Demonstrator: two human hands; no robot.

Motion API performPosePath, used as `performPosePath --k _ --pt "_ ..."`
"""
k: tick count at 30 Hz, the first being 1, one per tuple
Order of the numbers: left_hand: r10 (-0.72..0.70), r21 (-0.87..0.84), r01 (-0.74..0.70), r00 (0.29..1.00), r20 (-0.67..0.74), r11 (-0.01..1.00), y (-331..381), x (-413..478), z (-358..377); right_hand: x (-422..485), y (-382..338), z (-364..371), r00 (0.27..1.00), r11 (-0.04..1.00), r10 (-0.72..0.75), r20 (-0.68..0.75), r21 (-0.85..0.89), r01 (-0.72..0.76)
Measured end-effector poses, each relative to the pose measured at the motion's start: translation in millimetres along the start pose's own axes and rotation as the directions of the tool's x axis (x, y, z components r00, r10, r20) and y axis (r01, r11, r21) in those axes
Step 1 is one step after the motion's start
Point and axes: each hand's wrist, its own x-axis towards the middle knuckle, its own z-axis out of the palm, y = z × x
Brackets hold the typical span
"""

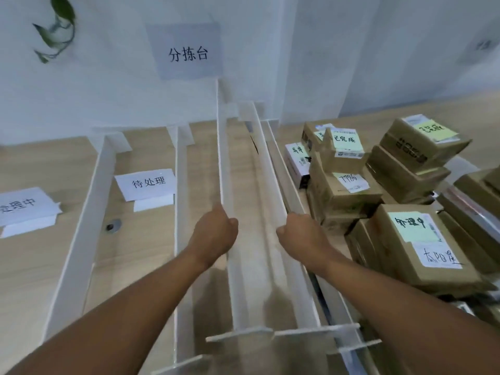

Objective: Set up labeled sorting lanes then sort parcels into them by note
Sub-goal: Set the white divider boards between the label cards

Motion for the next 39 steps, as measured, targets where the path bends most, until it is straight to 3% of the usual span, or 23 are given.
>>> performPosePath --k 7,20,29,39 --pt "-0.11 0.11 0.122 0.988 -0.111 0.986 -101 -51 -144 -28 -107 -4 0.98 0.981 -0.19 -0.057 0.02 0.191" --pt "-0.268 0.158 0.316 0.926 -0.265 0.936 -348 -220 -337 -171 -393 101 0.879 0.881 -0.474 -0.051 -0.019 0.473" --pt "-0.328 0.096 0.38 0.881 -0.34 0.92 -492 -292 -429 -239 -538 183 0.87 0.868 -0.493 -0.031 0.056 0.494" --pt "-0.378 0.15 0.456 0.849 -0.37 0.877 -670 -261 -517 -225 -684 285 0.875 0.872 -0.483 0.032 0.107 0.477"
